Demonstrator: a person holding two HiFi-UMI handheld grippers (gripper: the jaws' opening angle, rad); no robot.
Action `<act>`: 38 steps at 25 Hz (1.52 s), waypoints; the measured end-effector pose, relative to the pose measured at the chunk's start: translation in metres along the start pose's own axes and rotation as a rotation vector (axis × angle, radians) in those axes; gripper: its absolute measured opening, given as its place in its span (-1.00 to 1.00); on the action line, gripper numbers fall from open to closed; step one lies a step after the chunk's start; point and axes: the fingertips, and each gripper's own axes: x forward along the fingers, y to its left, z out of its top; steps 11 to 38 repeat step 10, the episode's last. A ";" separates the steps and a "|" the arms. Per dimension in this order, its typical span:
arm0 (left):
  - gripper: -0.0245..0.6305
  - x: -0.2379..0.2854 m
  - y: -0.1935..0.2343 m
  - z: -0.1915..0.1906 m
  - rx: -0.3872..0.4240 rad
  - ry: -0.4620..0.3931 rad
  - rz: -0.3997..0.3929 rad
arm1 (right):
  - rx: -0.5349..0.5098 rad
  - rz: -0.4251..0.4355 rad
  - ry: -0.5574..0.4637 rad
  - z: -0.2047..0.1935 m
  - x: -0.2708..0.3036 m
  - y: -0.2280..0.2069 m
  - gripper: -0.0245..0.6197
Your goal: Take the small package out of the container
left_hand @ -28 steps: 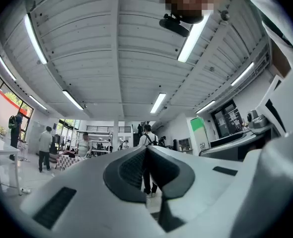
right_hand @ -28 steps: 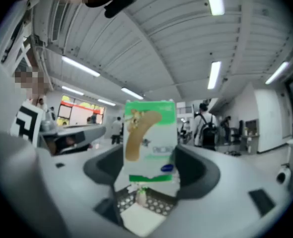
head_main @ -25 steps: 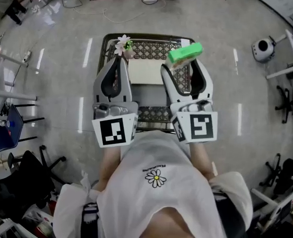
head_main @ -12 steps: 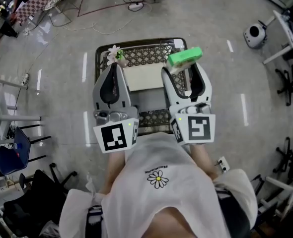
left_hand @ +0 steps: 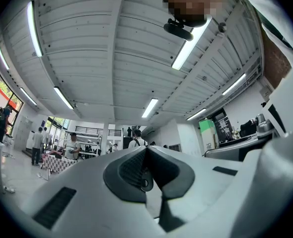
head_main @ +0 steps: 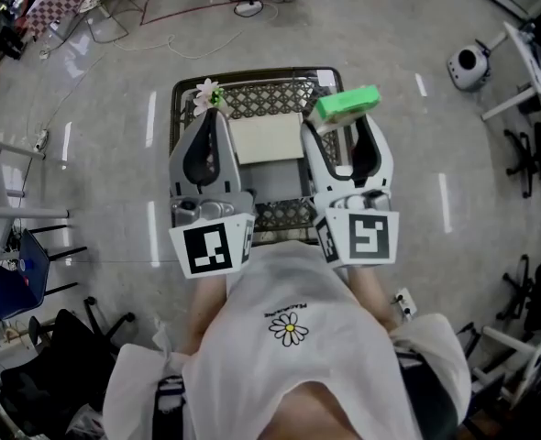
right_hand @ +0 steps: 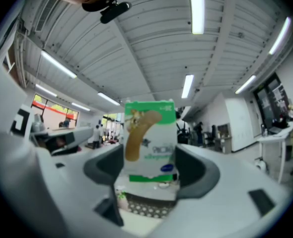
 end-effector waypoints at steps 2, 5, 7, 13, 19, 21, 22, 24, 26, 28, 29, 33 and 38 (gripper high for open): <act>-0.85 0.001 0.000 -0.001 -0.001 0.002 0.001 | 0.002 -0.001 0.002 -0.001 0.001 -0.001 0.07; -0.85 0.003 -0.005 -0.003 0.000 0.005 0.003 | 0.004 0.000 0.000 -0.001 0.000 -0.007 0.07; -0.85 0.002 -0.007 -0.002 0.002 0.003 0.003 | 0.005 0.000 -0.003 0.000 -0.002 -0.010 0.07; -0.85 0.000 -0.009 0.000 0.003 -0.002 0.004 | 0.005 -0.002 -0.007 0.001 -0.006 -0.010 0.07; -0.85 0.000 -0.009 0.000 0.003 -0.002 0.004 | 0.005 -0.002 -0.007 0.001 -0.006 -0.010 0.07; -0.85 0.000 -0.009 0.000 0.003 -0.002 0.004 | 0.005 -0.002 -0.007 0.001 -0.006 -0.010 0.07; -0.85 0.000 -0.009 0.000 0.003 -0.002 0.004 | 0.005 -0.002 -0.007 0.001 -0.006 -0.010 0.07; -0.85 0.000 -0.009 0.000 0.003 -0.002 0.004 | 0.005 -0.002 -0.007 0.001 -0.006 -0.010 0.07; -0.85 0.000 -0.009 0.000 0.003 -0.002 0.004 | 0.005 -0.002 -0.007 0.001 -0.006 -0.010 0.07; -0.85 0.000 -0.009 0.000 0.003 -0.002 0.004 | 0.005 -0.002 -0.007 0.001 -0.006 -0.010 0.07; -0.85 0.000 -0.009 0.000 0.003 -0.002 0.004 | 0.005 -0.002 -0.007 0.001 -0.006 -0.010 0.07; -0.85 0.000 -0.009 0.000 0.003 -0.002 0.004 | 0.005 -0.002 -0.007 0.001 -0.006 -0.010 0.07; -0.85 0.000 -0.009 0.000 0.003 -0.002 0.004 | 0.005 -0.002 -0.007 0.001 -0.006 -0.010 0.07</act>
